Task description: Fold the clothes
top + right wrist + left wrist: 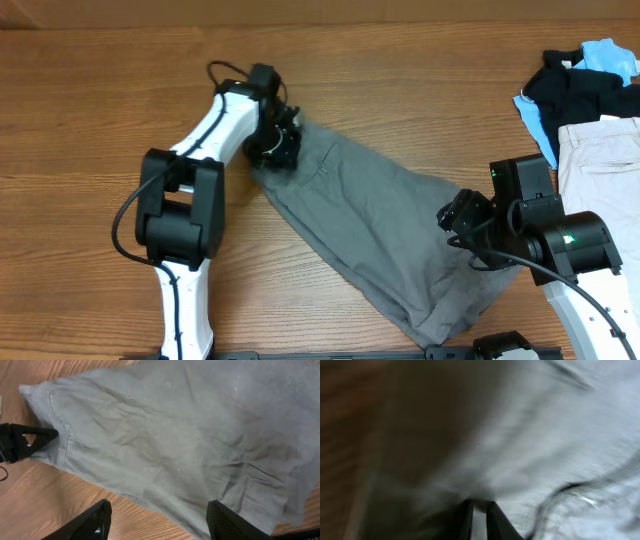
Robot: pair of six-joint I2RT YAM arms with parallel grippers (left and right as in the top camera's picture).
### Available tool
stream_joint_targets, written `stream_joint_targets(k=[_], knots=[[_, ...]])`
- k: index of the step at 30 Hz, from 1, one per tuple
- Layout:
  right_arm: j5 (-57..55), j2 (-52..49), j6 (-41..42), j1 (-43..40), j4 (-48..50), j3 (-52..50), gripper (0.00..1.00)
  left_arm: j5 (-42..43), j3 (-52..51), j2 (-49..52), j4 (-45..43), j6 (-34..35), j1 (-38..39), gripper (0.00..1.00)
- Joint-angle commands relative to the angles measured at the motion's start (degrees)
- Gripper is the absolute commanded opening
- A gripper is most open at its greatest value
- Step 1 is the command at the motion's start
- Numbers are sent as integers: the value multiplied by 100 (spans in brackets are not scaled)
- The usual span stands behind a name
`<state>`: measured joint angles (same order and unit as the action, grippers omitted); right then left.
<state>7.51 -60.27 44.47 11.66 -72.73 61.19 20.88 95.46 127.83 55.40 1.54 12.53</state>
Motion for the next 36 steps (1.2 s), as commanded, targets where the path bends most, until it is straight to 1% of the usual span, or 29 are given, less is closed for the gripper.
stream_joint_targets(k=[1,6,8,11,13,17,21,22,23,25,26,27,28,30,32,36], knots=[[31,31,-129,-15,17,114,66,-105,-278,-151,-144,455,-420,17],[31,31,-127,-15,24,114,66,-2,-605,-151,-317,452,-894,17],[31,31,-127,-15,24,114,66,-94,-662,-151,-334,597,-1088,16],[31,31,-129,-15,20,114,66,-352,-671,-151,-317,1217,-1388,10],[31,31,-129,-15,11,114,66,-348,-671,-151,-321,1622,-1652,6],[31,31,-146,-15,4,111,66,-345,-669,-151,-334,2387,-2214,4],[33,17,-146,-11,170,59,66,-323,-669,-151,-225,2879,-2756,4],[35,2,-146,-11,249,28,64,-323,-669,-151,-175,2990,-2881,4],[42,-28,-146,-7,369,-22,58,-319,-669,-151,-131,3075,-3010,4],[166,-111,-151,17,658,-153,35,-278,-669,-151,-92,3088,-3202,4],[275,-186,-179,50,824,-214,26,-284,-669,-151,-50,3134,-3283,4],[470,-304,-302,109,1045,-280,20,-282,-669,-151,-4,3161,-3355,4],[647,-439,-426,179,1233,-330,17,-282,-669,-151,44,3198,-3414,4],[911,-822,-538,387,1606,-413,15,-282,-669,-151,125,3213,-3484,4],[931,-1279,-531,621,1864,-448,13,-278,-669,-151,184,3215,-3493,4],[1082,-2367,-527,1071,2343,-457,5,-131,-669,-151,234,3213,-3493,4]])
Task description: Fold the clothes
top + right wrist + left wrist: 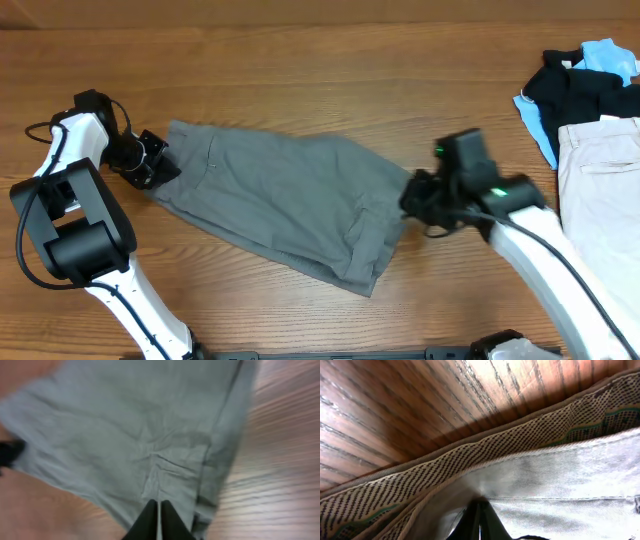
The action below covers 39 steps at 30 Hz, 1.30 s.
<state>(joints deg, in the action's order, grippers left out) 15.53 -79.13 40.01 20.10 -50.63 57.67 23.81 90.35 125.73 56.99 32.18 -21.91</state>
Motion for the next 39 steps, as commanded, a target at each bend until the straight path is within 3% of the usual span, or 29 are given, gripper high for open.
stream_joint_targets(k=[1,5,15,21,28,39], knots=[[328,-767,-81,317,243,-103,5,-420,-157,59,83,149,-48,4],[323,-1556,203,396,302,-105,4,-431,-157,59,101,144,-46,4],[267,-2559,4,378,599,-149,5,-437,-157,59,85,120,-59,6],[-131,-2638,72,13,411,-142,4,-627,-157,59,175,61,-59,9],[-656,-2638,-4,-968,297,-50,4,-643,-157,59,551,57,-59,6],[-651,-2632,-448,-1521,-101,979,4,-555,-138,11,890,-280,59,4]])
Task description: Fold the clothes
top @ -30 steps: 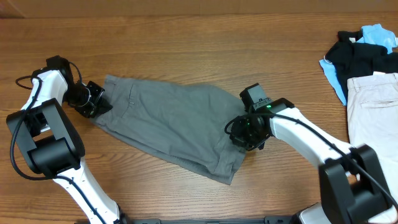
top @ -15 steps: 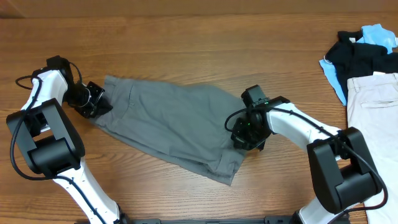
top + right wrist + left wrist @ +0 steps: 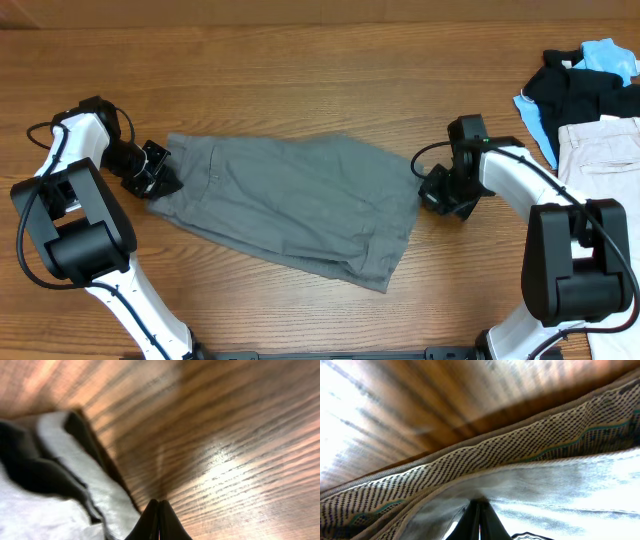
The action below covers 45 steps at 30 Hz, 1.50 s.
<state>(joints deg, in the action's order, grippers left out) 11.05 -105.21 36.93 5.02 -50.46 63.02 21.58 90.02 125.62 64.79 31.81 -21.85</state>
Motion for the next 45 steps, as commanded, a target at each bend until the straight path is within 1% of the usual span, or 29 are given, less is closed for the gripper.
stream_joint_targets(k=[1,3,6,11,14,16,18,20,22,27,30,33,36,40,41,45], knots=[[-205,-17,-140,-11,-280,616,4,-330,-83,-13,160,-337,81,4],[-212,33,-142,-11,-605,975,4,-382,-22,-131,245,-487,157,4],[-203,214,-203,17,-1043,1563,4,-472,31,-457,249,-507,282,4],[-105,586,-492,127,-1692,2321,4,-568,37,-1346,275,-435,483,4],[420,776,-798,306,-1906,2404,4,-573,37,-1886,330,-476,645,4],[828,780,-970,546,-2120,2382,4,-564,37,-2138,367,-654,815,6],[1008,780,-1064,874,-2170,2194,4,-562,37,-2269,448,-885,1086,9],[1019,780,-1010,1318,-2055,1880,4,-551,37,-2258,546,-1115,1401,11],[1051,780,-848,1755,-1803,1523,4,-564,17,-2155,605,-1283,1755,12],[1054,780,-39,2623,-1200,785,4,-564,9,-1777,610,-1283,2415,10],[1102,778,210,2940,-748,376,4,-549,9,-1517,636,-1436,2673,10],[1257,778,398,3008,-304,-31,4,-553,9,-1189,664,-1582,2835,11],[1270,769,516,2918,79,-402,5,-549,9,-791,678,-1639,2876,10],[1484,761,511,2669,656,-916,11,-551,9,-260,702,-1711,2817,8],[1585,748,509,2597,787,-1038,11,-551,9,-146,723,-1733,2787,7],[1775,726,511,2308,898,-1397,10,-603,9,179,870,-1773,2688,4]])
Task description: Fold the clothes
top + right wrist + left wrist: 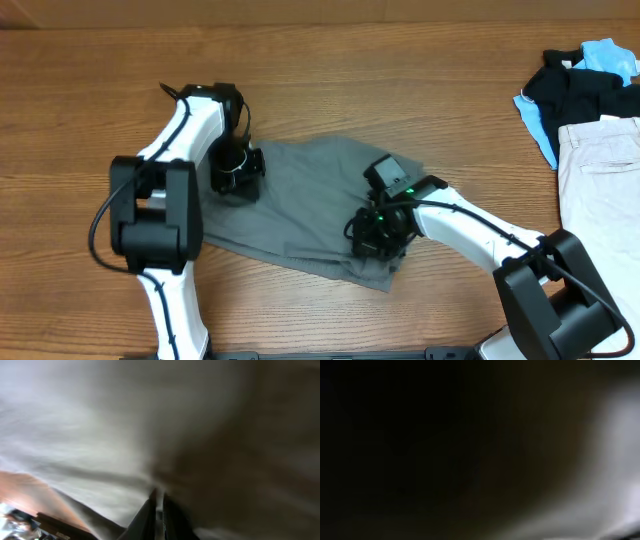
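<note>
Grey shorts (310, 200) lie crumpled across the middle of the wooden table (420, 80). My left gripper (238, 172) sits low on their left part, where the end of the cloth is doubled over onto the rest. The left wrist view is almost black, with only a pale blur of cloth (620, 450), and its fingers do not show. My right gripper (376, 238) is down on the lower right part of the shorts. Its fingers (150, 510) stand close together, pinching the grey cloth (90, 425).
A pile of clothes lies at the table's right edge: a black garment (572, 88), a light blue one (608, 55) and beige trousers (600, 160). Bare wood runs along the far side and the left.
Both grippers have come inward. The left went from the shorts' far left end to over their left part. The right went from their right edge to their lower right. The shorts are now shorter and bunched.
First the shorts lay diagonally, the left gripper at their upper end and the right open near the lower end. Then they lay stretched between both shut grippers, and stayed flat and wide. Now both ends are drawn toward the middle.
</note>
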Robot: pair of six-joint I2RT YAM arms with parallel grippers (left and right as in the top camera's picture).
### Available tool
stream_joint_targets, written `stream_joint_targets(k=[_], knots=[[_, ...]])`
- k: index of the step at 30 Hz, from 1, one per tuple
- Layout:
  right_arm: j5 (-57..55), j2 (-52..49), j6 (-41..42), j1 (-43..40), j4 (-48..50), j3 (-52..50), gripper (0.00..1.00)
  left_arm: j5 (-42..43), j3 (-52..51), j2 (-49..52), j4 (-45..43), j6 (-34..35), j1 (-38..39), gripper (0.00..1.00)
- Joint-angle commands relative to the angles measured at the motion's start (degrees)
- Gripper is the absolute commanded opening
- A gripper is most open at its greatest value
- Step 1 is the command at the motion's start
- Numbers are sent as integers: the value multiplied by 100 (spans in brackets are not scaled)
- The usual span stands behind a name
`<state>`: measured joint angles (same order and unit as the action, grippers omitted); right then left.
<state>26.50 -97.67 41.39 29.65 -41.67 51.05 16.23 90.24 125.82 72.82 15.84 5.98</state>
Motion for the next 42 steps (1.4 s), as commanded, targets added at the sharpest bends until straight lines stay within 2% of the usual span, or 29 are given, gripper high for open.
stream_joint_targets(k=[1,8,16,21,26,28,32,34,35,36,37,39,42], knots=[[229,-28,68,-232,4,-254,10,-142,-13,208,92,-170,-120,4],[-138,-28,151,-999,-254,-413,9,-990,-11,192,352,210,-308,4],[-533,-28,55,-1993,-234,-411,10,-1069,-11,175,619,221,-551,4],[-704,-28,-407,-2312,-188,-282,10,-1054,-11,-9,551,308,-560,4],[-953,-28,-391,-2562,-326,212,9,-1025,-11,-595,540,352,-557,4],[-962,-20,-442,-2634,-662,605,4,-1054,-11,-938,588,350,-557,4],[-1233,79,-579,-2662,-1604,1602,5,-1346,-11,-1655,658,439,-560,5],[-1255,170,-791,-2662,-2090,2131,18,-1589,-11,-2041,651,452,-566,13],[-1237,219,-1001,-2662,-2404,2452,25,-1731,-11,-2208,643,452,-570,27],[-1231,260,-1276,-2640,-2850,2855,79,-1856,-11,-2415,586,409,-595,51],[-1228,280,-1401,-2625,-3108,3058,100,-1845,-11,-2518,535,332,-625,64],[-1224,310,-1569,-2566,-3654,3432,100,-1596,-9,-2682,422,114,-789,83],[-1209,380,-1646,-2417,-4068,3591,100,-1231,-9,-2719,317,-162,-1239,87]])
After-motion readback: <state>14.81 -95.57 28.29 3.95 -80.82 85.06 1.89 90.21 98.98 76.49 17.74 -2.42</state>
